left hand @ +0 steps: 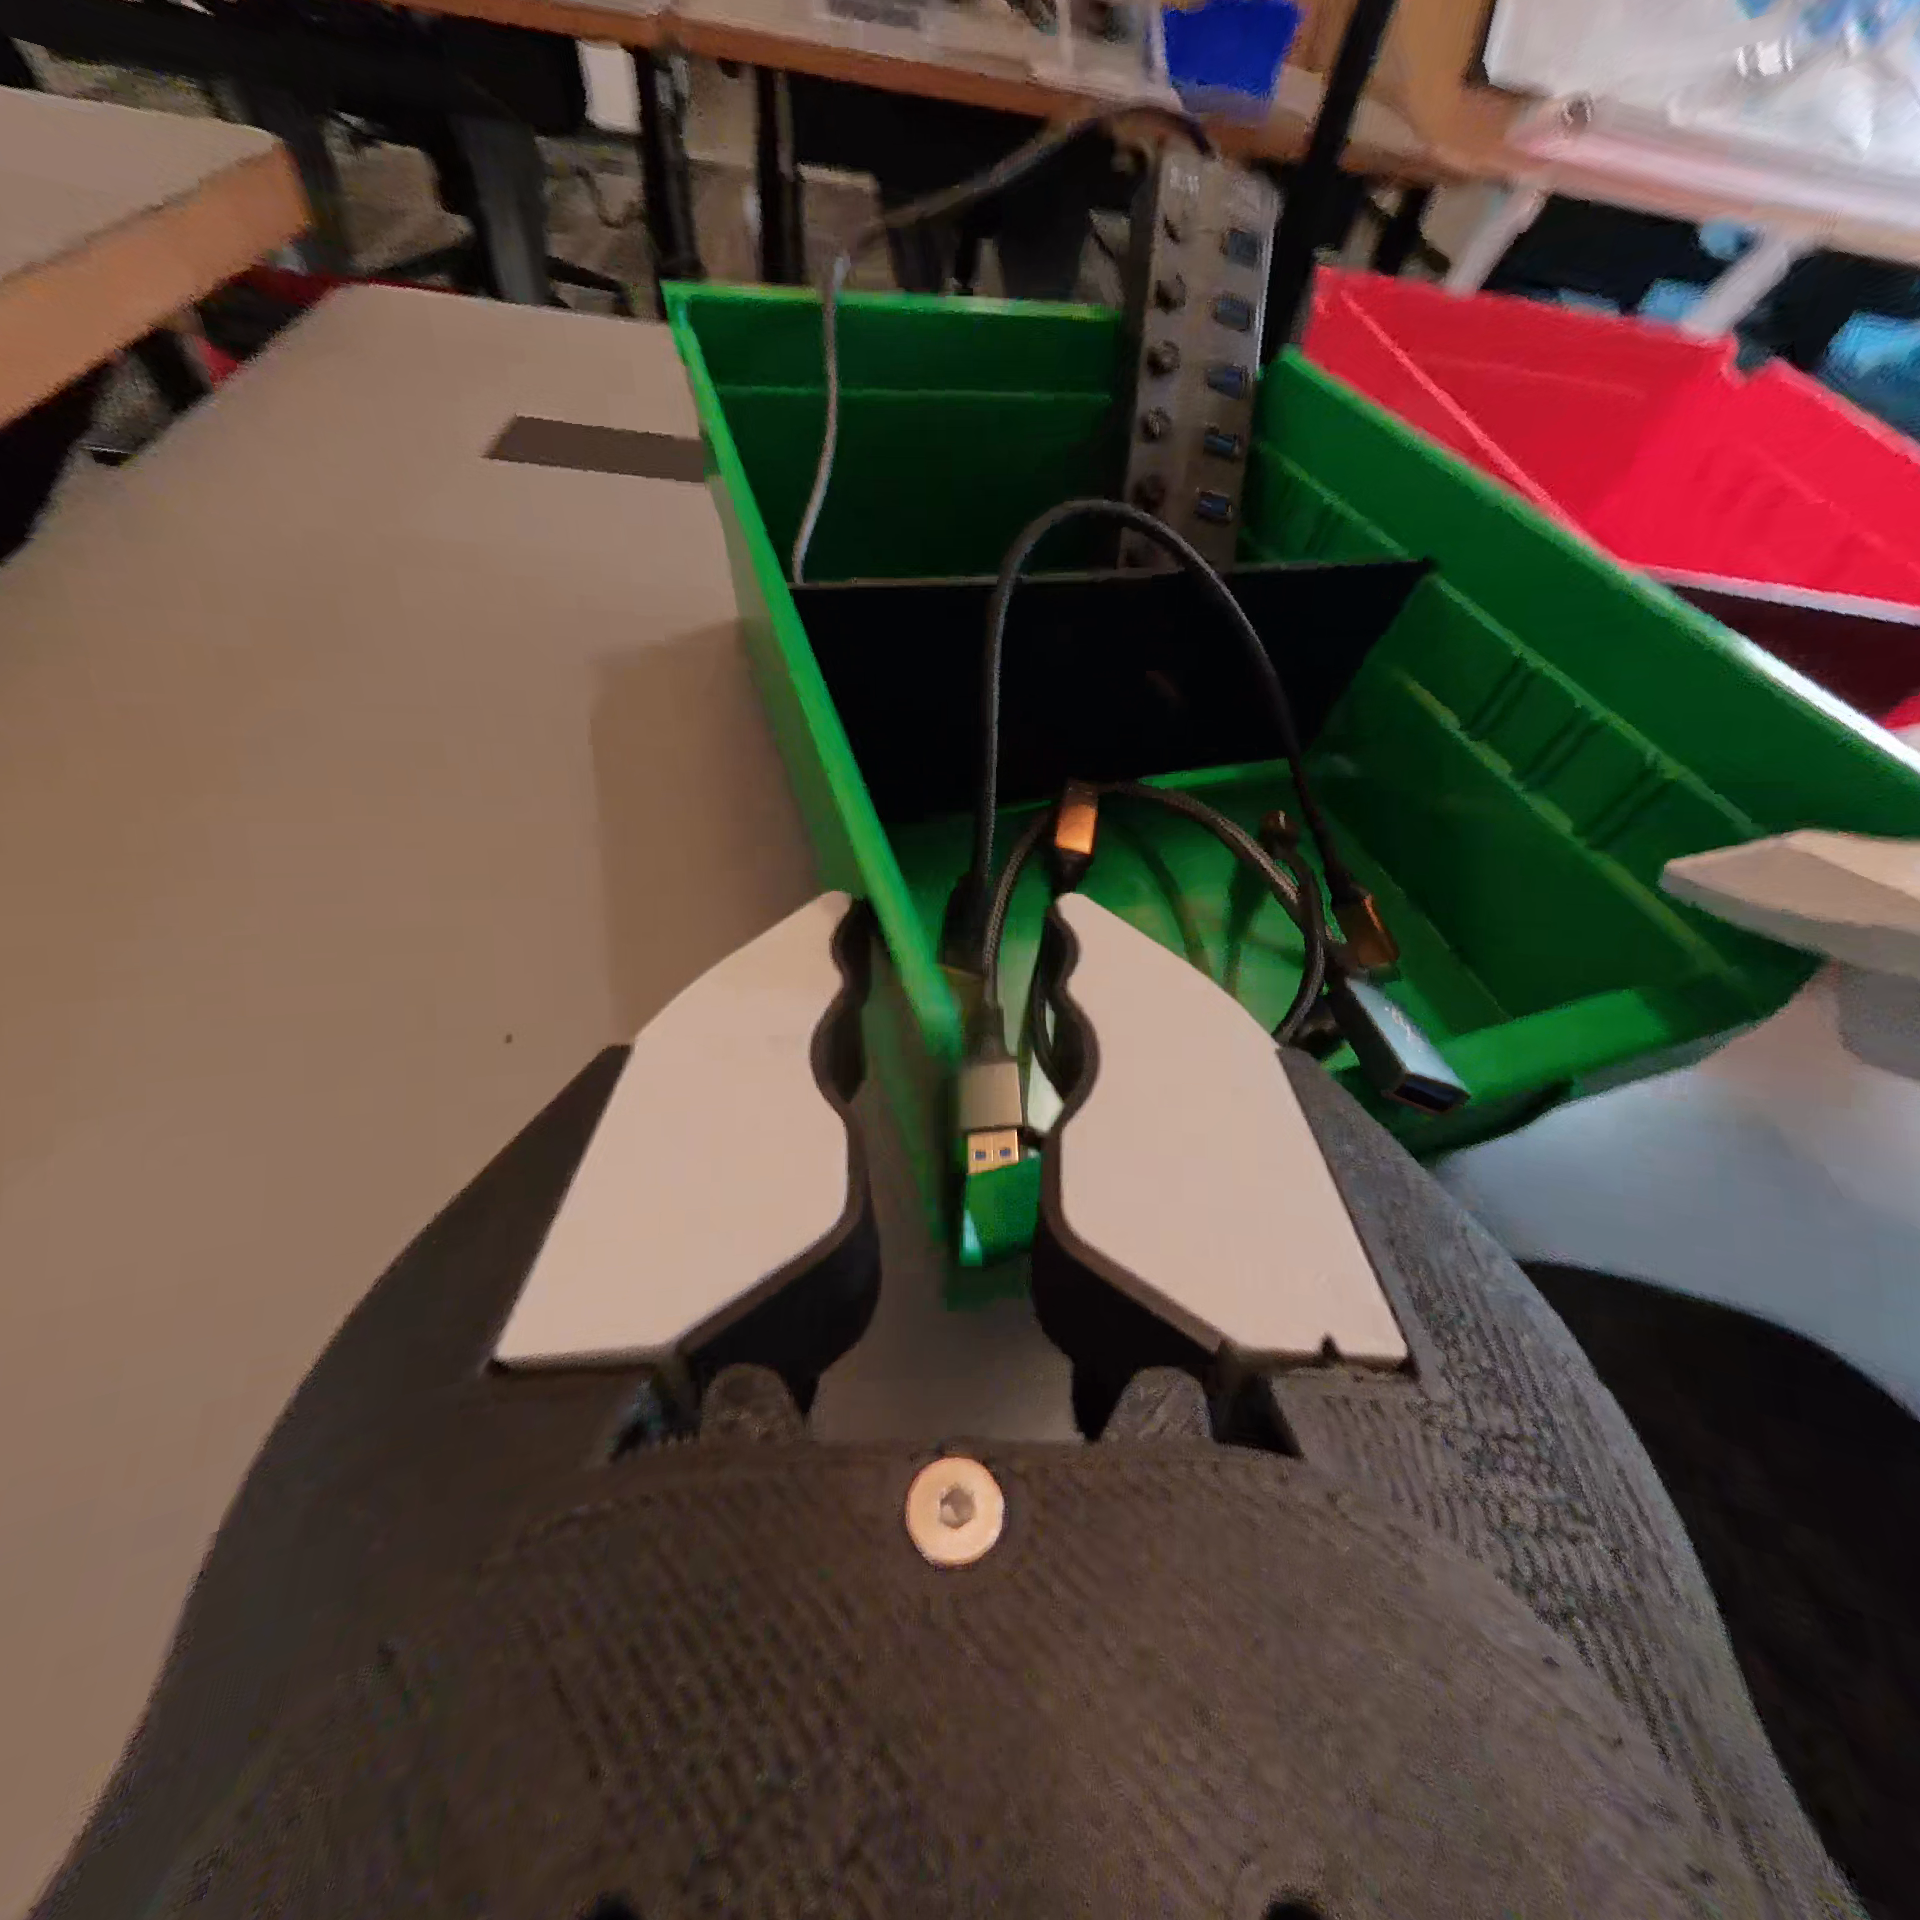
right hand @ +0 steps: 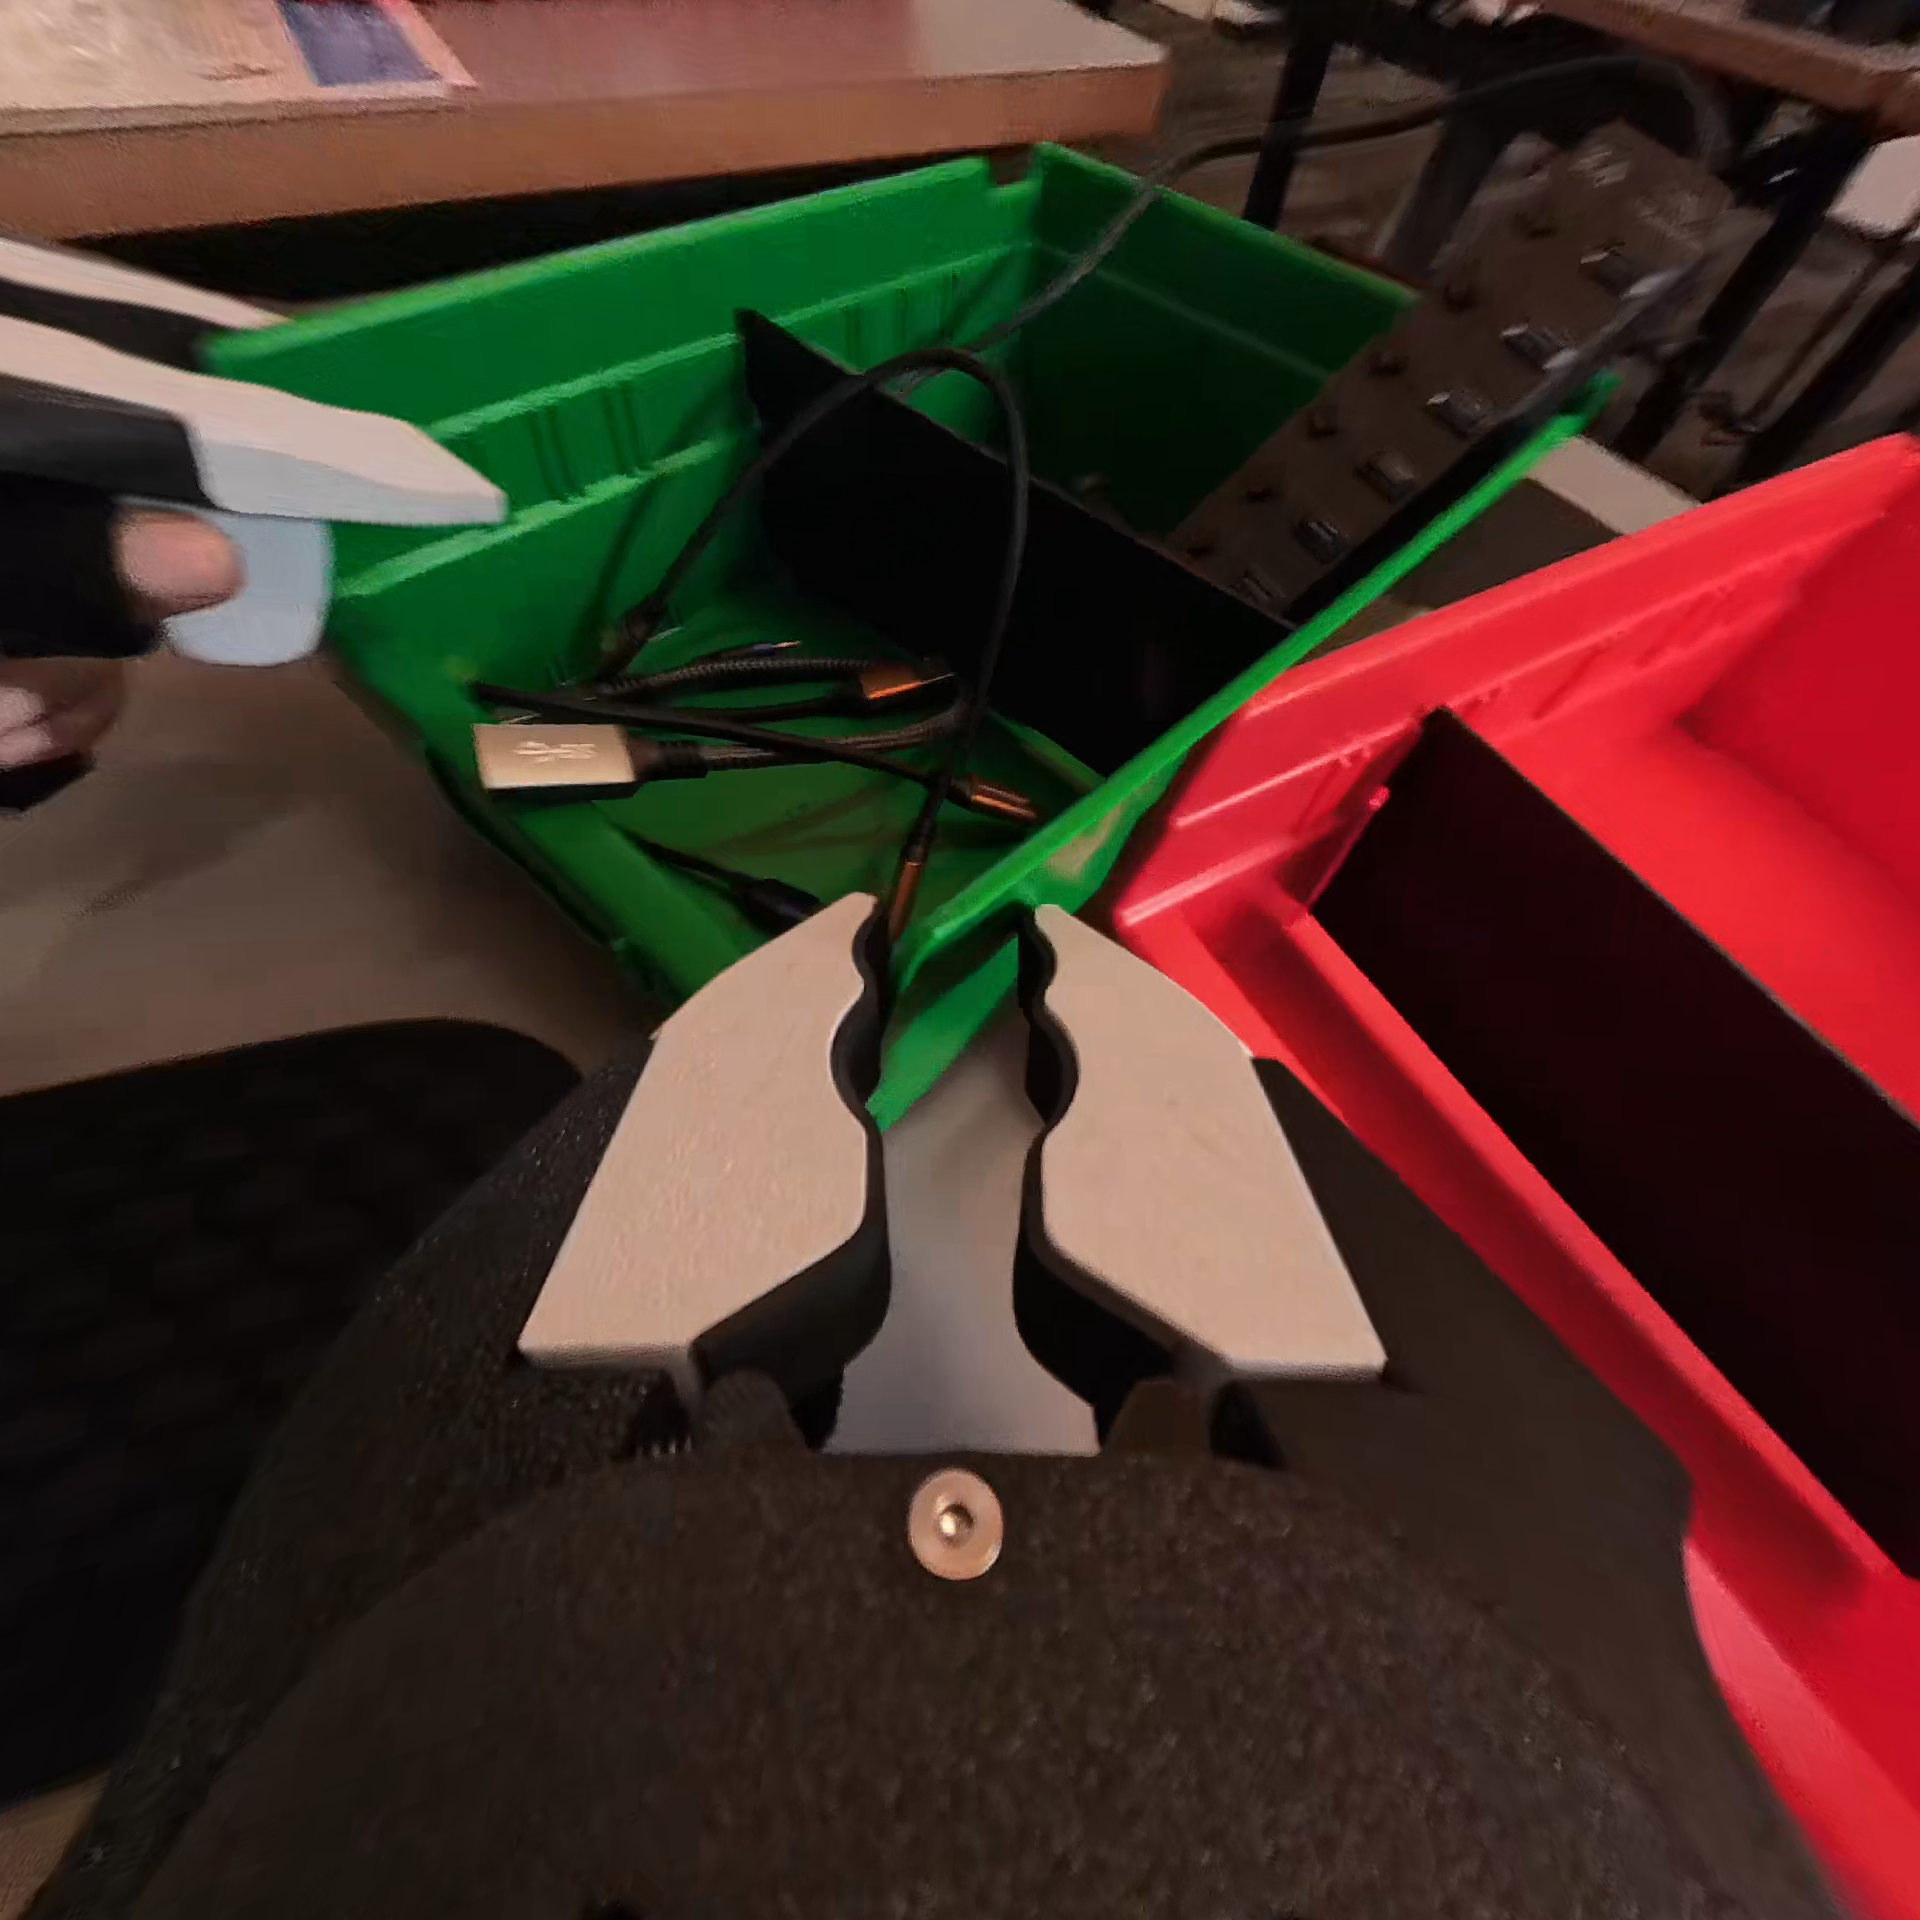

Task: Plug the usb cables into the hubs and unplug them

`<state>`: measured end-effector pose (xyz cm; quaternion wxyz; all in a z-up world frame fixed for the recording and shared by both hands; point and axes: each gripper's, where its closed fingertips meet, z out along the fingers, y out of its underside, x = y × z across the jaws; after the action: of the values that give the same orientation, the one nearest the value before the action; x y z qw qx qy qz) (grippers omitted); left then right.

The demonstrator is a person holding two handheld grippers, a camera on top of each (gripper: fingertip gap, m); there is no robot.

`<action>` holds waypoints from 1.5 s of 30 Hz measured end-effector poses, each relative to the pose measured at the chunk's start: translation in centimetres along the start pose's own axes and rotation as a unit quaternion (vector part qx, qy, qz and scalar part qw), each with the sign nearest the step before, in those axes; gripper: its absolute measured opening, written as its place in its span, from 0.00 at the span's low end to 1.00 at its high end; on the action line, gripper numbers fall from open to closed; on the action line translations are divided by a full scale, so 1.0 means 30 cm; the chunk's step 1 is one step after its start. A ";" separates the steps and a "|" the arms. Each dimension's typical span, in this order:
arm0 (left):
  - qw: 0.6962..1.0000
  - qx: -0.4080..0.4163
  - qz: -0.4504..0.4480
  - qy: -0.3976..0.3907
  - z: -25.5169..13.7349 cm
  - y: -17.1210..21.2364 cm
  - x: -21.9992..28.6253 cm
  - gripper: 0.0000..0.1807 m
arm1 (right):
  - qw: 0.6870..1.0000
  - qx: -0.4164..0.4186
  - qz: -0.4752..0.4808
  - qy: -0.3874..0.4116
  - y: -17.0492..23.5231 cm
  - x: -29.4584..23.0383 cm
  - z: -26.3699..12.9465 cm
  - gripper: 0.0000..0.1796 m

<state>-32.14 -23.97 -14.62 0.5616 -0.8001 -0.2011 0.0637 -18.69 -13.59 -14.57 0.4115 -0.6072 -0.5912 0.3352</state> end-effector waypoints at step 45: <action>0.822 -0.340 0.423 0.172 0.315 0.137 0.289 0.18 | 0.889 -0.390 -0.216 0.106 0.671 0.882 -0.698 0.16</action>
<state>-26.30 -13.50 -20.76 0.1977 -0.9446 0.2481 0.0838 10.95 11.30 -21.35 0.2643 -0.6081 -0.7436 -0.0861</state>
